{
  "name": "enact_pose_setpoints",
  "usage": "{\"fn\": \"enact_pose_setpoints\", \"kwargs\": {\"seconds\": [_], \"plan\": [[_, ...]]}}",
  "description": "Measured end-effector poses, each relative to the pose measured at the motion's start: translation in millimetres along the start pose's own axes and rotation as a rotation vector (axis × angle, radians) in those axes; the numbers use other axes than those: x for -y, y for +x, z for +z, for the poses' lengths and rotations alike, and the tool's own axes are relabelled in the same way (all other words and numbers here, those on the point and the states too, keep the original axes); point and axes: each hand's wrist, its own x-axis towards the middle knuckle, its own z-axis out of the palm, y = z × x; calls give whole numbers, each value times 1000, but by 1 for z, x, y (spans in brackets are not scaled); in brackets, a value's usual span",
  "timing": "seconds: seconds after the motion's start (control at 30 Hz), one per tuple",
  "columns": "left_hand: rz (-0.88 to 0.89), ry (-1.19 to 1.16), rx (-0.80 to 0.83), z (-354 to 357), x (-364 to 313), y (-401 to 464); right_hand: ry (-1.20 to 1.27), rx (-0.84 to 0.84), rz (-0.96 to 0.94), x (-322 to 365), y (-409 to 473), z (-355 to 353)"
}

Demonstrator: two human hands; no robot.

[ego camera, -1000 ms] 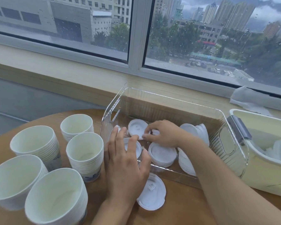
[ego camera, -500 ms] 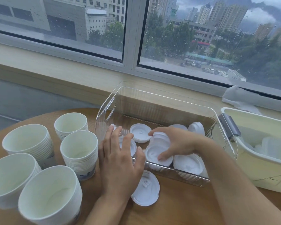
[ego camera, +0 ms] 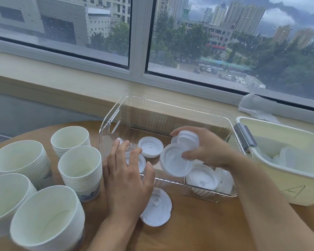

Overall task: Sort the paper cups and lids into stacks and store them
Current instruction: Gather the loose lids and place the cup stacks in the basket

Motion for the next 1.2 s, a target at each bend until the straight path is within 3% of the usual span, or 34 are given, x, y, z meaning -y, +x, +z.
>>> {"fn": "enact_pose_setpoints", "kwargs": {"seconds": [0.07,0.13,0.2,0.27,0.37,0.53,0.7,0.83,0.93,1.07,1.2], "plan": [[-6,-4,1,0,-1,0,-131,-93,27,9,-12,-18],[-4,-15,-3,0,-1,0,-350,-84,100,16,-21,-28],[5,-31,-9,-1,-1,0,-698,9,171,19,-26,-25],[9,-43,-10,-1,0,0,-876,148,187,18,-29,-16],[13,-67,-15,-2,1,0,-854,208,192,20,-33,-14],[52,-142,-47,-2,1,-1,-748,120,79,24,-21,1],[135,-267,-78,-6,4,-4,-276,12,-122,34,18,38],[140,-308,-58,-13,6,-10,-100,144,-115,39,45,75],[118,-314,-32,-19,11,-17,-232,281,-117,38,54,97],[107,-269,49,-28,15,-34,-355,232,-185,30,48,101],[101,-265,99,-34,18,-47,-559,244,-65,17,30,77]]}}
